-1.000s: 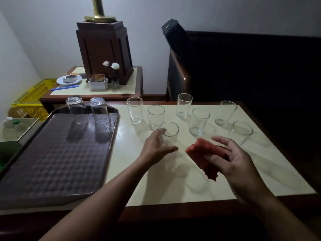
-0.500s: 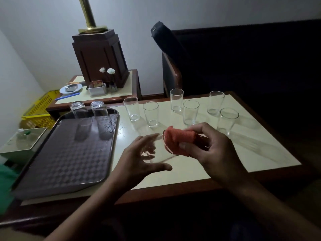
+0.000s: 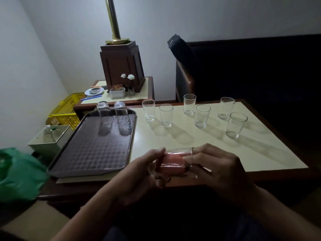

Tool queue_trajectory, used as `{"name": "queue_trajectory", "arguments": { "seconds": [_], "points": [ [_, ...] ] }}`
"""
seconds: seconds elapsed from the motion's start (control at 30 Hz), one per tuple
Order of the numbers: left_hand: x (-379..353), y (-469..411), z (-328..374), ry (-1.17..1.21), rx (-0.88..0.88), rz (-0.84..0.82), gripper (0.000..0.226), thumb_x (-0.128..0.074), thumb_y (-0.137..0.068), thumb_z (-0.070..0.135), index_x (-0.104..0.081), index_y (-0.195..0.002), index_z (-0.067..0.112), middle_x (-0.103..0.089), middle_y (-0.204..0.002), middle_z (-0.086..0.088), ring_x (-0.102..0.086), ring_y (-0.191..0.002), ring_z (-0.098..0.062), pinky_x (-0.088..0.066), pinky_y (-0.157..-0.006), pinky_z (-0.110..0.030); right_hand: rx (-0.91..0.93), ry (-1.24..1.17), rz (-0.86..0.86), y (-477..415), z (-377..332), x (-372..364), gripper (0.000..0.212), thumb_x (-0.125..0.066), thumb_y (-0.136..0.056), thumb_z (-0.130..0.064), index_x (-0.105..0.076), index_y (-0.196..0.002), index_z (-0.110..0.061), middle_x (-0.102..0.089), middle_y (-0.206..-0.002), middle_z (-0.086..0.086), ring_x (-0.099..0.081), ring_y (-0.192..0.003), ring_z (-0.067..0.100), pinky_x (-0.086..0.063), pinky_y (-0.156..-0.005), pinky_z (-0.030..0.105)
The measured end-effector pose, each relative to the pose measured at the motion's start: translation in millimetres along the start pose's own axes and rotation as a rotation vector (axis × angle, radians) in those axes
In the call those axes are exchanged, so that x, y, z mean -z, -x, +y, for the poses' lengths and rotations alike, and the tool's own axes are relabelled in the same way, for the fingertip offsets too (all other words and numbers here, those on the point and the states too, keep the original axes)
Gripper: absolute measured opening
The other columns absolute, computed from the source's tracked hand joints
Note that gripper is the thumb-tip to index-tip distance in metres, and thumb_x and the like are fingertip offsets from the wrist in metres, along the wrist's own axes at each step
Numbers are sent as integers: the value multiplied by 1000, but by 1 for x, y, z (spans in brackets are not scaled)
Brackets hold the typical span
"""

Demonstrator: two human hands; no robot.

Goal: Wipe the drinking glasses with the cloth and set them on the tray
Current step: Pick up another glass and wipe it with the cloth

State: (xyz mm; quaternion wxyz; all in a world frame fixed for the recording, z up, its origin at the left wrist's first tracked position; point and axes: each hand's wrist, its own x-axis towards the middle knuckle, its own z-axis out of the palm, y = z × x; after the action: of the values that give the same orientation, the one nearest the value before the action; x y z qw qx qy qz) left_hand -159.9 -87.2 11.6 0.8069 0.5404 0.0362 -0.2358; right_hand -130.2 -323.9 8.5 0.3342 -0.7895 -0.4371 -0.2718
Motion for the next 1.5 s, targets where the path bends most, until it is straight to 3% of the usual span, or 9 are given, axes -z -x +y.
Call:
{"name": "queue_trajectory", "arguments": {
  "seconds": [0.27, 0.4, 0.63, 0.8, 0.87, 1.03, 1.2, 1.4, 1.5],
  "points": [
    [2, 25, 9, -99, -100, 80, 66, -70, -87, 32, -48, -136, -8, -61, -116, -25, -63, -80, -30, -52, -63, -30, 56, 20, -278, 14, -7, 6, 75, -63, -92, 13, -50, -156, -24, -50, -160, -9, -56, -132, 14, -52, -105, 26],
    [-3, 35, -1, -337, -280, 109, 50, -72, -87, 27, -54, -129, 6, -65, -106, -19, -65, -81, -24, -54, -70, -32, -423, -386, -504, 7, -25, 8, 79, -71, -101, -18, -35, -154, -63, -74, -119, -6, -68, -90, 10, -59, -86, 32],
    [3, 46, -13, -968, -688, 120, 55, -83, -86, 14, -58, -133, 24, -59, -130, 1, -62, -121, -24, -54, -99, -40, -842, -1121, -514, 1, -40, 7, 41, -52, -104, -31, -63, -141, -44, -77, -89, -12, -59, -61, 11, -50, -65, 24],
    [-1, 41, -3, -175, -123, 35, 61, -65, -96, 52, -50, -144, 17, -64, -133, -22, -68, -80, -38, -55, -67, -30, -549, -752, -347, -2, -44, 1, 46, -60, -101, -15, -63, -145, -30, -66, -142, -14, -63, -131, 9, -56, -100, 27],
    [1, 45, -2, -238, -179, 61, 52, -72, -94, 37, -53, -134, 9, -64, -121, -26, -62, -69, -26, -51, -57, -26, -565, -719, -410, 2, -42, 2, 52, -60, -104, -5, -58, -149, -31, -61, -147, -18, -68, -121, 10, -59, -93, 32],
    [6, 53, 2, -699, -513, 89, 55, -81, -81, 12, -56, -131, 18, -71, -111, -6, -74, -97, -25, -60, -85, -34, -745, -900, -494, 2, -39, 6, 48, -55, -106, -25, -54, -150, -44, -78, -114, -9, -69, -68, 17, -56, -79, 40],
    [-1, 46, -8, -224, -154, 70, 47, -66, -98, 41, -54, -135, 15, -66, -108, -23, -63, -72, -24, -53, -60, -28, -560, -677, -422, 6, -42, 0, 48, -57, -106, -12, -60, -145, -39, -64, -142, -25, -64, -129, 4, -53, -100, 23],
    [13, 44, -6, -711, -616, 171, 55, -90, -72, 13, -66, -121, 18, -67, -119, -7, -71, -106, -24, -61, -85, -34, -769, -907, -495, 3, -38, 6, 46, -55, -105, -30, -56, -148, -46, -77, -115, -14, -74, -73, 23, -60, -74, 35],
    [8, 39, -10, -503, -395, 144, 62, -84, -81, 21, -58, -138, 22, -68, -123, -14, -72, -100, -26, -61, -77, -31, -686, -808, -444, 3, -38, 6, 45, -56, -106, -19, -60, -146, -38, -76, -119, -13, -74, -93, 13, -61, -83, 32]
  ]
}}
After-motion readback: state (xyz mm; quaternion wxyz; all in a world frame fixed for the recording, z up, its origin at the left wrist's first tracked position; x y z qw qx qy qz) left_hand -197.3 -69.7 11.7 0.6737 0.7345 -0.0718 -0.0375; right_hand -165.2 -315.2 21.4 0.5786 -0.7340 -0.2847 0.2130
